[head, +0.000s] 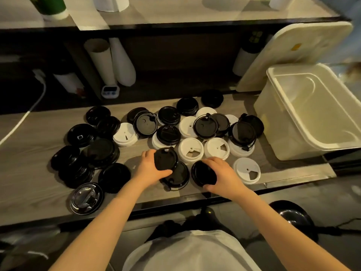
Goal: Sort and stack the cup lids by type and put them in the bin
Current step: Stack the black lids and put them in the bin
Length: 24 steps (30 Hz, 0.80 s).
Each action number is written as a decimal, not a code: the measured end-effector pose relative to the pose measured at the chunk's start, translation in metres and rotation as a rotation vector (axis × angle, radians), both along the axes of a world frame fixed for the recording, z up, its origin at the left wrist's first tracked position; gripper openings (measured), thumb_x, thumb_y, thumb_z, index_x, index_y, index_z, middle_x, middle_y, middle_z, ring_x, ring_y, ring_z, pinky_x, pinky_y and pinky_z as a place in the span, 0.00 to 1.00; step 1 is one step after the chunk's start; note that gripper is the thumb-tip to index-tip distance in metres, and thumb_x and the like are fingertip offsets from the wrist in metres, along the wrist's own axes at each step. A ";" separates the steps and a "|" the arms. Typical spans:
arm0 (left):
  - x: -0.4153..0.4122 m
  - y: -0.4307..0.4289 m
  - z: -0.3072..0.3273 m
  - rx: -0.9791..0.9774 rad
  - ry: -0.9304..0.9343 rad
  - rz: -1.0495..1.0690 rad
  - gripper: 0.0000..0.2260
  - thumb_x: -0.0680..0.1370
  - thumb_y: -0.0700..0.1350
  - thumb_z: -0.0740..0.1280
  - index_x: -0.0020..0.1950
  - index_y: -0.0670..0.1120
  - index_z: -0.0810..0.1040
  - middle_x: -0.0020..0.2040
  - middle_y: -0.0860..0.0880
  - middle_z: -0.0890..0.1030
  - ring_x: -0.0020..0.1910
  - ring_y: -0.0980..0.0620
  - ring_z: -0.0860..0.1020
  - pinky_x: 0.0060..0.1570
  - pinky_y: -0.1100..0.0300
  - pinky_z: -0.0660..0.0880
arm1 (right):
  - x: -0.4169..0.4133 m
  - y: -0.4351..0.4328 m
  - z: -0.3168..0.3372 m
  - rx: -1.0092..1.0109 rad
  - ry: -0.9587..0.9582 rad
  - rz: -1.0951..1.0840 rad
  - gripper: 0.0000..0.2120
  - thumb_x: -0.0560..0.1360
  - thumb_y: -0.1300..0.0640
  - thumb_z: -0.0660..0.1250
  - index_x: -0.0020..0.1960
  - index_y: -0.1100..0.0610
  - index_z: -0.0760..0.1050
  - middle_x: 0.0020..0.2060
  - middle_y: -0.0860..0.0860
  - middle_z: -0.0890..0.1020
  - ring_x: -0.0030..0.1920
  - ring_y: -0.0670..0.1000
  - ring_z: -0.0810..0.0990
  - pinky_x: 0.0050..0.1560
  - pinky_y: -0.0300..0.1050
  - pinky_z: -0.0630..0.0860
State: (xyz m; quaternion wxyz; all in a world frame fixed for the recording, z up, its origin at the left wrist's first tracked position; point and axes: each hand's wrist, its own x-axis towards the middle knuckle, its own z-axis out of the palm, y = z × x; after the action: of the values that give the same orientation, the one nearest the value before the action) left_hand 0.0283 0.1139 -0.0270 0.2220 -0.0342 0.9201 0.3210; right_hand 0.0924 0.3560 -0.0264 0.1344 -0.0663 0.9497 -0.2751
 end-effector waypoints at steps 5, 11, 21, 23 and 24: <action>0.002 -0.025 0.017 0.092 0.094 0.161 0.37 0.67 0.49 0.77 0.69 0.44 0.61 0.69 0.43 0.65 0.66 0.44 0.68 0.61 0.52 0.69 | 0.007 -0.014 0.021 -0.562 -0.039 -0.353 0.33 0.65 0.60 0.77 0.64 0.45 0.67 0.61 0.44 0.70 0.64 0.47 0.69 0.64 0.49 0.71; 0.015 -0.048 0.006 -0.196 0.165 0.012 0.39 0.68 0.55 0.74 0.72 0.45 0.59 0.70 0.44 0.65 0.70 0.43 0.61 0.66 0.51 0.64 | -0.001 -0.037 0.041 -0.697 -0.029 -0.416 0.31 0.67 0.61 0.75 0.66 0.46 0.68 0.62 0.44 0.71 0.62 0.46 0.70 0.62 0.45 0.70; 0.012 -0.048 0.001 -0.450 0.146 -0.130 0.41 0.72 0.61 0.67 0.76 0.46 0.51 0.77 0.46 0.52 0.75 0.43 0.51 0.71 0.47 0.56 | -0.005 -0.054 0.037 -0.730 -0.004 -0.409 0.29 0.68 0.61 0.75 0.65 0.47 0.69 0.62 0.43 0.72 0.63 0.47 0.70 0.51 0.31 0.73; 0.013 -0.048 0.013 -0.167 0.207 0.002 0.34 0.75 0.57 0.65 0.76 0.45 0.56 0.75 0.47 0.58 0.74 0.45 0.57 0.70 0.50 0.59 | -0.008 -0.063 0.038 -0.678 0.040 -0.338 0.30 0.67 0.61 0.76 0.65 0.48 0.68 0.62 0.44 0.72 0.63 0.45 0.70 0.50 0.25 0.71; 0.015 -0.045 0.020 0.072 0.174 0.110 0.29 0.77 0.55 0.64 0.74 0.44 0.61 0.73 0.46 0.64 0.71 0.48 0.63 0.68 0.53 0.63 | -0.010 -0.069 0.038 -0.626 0.061 -0.281 0.32 0.66 0.60 0.77 0.66 0.49 0.68 0.62 0.43 0.71 0.62 0.43 0.70 0.52 0.25 0.69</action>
State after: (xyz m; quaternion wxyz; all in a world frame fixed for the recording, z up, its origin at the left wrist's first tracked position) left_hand 0.0431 0.0685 -0.0072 0.1241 -0.0488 0.9206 0.3671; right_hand 0.0824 0.2871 0.0121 0.0400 0.0192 0.8226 -0.5669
